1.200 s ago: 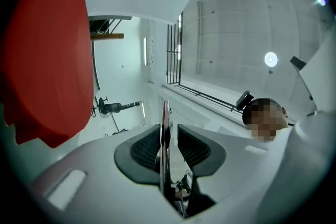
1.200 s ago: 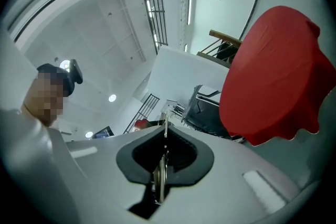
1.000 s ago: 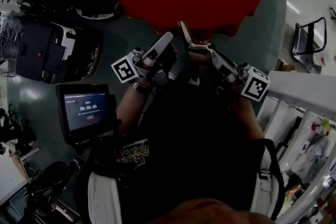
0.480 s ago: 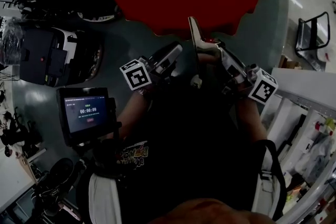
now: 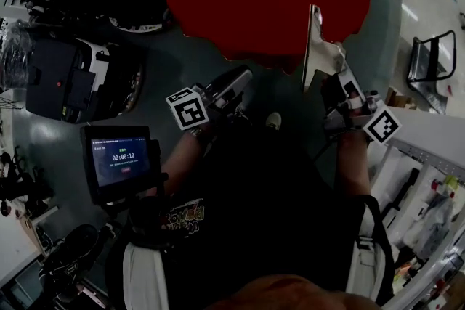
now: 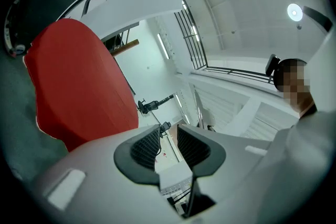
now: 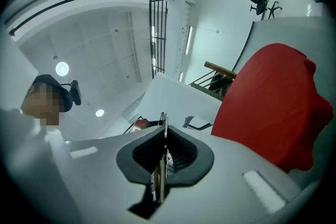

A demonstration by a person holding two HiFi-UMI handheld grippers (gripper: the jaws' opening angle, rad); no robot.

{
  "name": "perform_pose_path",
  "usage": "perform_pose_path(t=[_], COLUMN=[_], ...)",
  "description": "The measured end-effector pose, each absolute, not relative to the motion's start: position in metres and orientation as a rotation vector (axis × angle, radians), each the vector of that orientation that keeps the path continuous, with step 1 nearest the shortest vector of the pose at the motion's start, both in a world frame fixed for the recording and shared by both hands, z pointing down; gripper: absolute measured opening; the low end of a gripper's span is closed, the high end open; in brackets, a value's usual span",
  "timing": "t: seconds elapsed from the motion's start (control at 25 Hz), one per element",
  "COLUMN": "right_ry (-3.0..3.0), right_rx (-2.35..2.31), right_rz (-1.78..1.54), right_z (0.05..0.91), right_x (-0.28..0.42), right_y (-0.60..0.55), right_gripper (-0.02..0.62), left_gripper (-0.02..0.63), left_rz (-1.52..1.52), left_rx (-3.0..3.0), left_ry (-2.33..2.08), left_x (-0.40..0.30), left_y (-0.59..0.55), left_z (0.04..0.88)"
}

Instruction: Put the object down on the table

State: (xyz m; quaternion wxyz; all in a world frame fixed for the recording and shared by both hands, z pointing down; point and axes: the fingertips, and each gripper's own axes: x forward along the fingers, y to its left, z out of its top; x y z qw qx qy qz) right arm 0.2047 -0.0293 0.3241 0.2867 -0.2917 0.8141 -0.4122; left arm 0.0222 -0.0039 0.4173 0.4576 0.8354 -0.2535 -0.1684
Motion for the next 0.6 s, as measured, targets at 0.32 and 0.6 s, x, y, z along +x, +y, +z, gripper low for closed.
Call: perform_pose_path(t=[0.32, 0.6], right_ry=[2.077, 2.124], right_rx=[-0.890, -1.008], right_rz=[-1.113, -1.102], right_z=[0.348, 0.353], right_x=[0.214, 0.105], right_y=[-0.074, -0.157], right_gripper=[0.005, 0.005], left_gripper=[0.098, 0.098], left_rz=[-0.446, -0.491], left_rx=[2.105, 2.071], left_ry=[-0.660, -0.700], left_x=[-0.005, -0.127], left_y=[-0.014, -0.058], left_z=[0.419, 0.418])
